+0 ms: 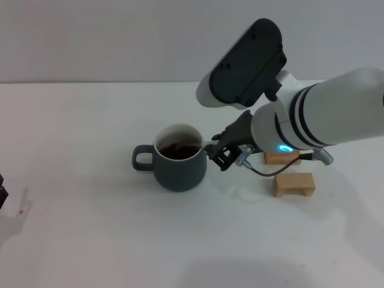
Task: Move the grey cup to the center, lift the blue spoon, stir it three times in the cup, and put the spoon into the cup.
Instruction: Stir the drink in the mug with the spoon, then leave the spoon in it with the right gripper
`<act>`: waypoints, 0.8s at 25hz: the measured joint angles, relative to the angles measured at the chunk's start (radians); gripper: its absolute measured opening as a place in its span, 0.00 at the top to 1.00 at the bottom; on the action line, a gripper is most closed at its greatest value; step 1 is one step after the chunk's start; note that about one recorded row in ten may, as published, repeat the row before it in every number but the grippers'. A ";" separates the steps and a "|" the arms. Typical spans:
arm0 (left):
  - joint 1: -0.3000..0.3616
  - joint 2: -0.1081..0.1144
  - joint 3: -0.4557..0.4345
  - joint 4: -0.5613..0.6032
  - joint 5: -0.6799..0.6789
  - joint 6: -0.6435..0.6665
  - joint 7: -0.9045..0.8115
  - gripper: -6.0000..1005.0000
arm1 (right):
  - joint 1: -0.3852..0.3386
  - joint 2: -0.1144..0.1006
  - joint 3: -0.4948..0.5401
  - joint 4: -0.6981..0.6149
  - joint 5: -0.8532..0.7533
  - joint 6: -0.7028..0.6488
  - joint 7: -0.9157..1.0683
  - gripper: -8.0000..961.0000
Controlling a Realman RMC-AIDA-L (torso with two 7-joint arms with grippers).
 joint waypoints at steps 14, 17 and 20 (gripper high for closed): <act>0.000 0.000 0.003 -0.012 0.006 0.000 0.000 0.15 | -0.042 0.006 -0.032 0.092 -0.004 0.073 0.006 0.82; 0.000 0.000 0.003 -0.012 0.007 0.002 0.000 0.15 | -0.041 0.006 -0.040 0.091 0.016 0.071 0.007 0.82; -0.001 0.000 0.003 -0.012 0.007 0.003 0.000 0.15 | -0.034 0.007 -0.041 0.083 0.031 0.062 0.007 0.82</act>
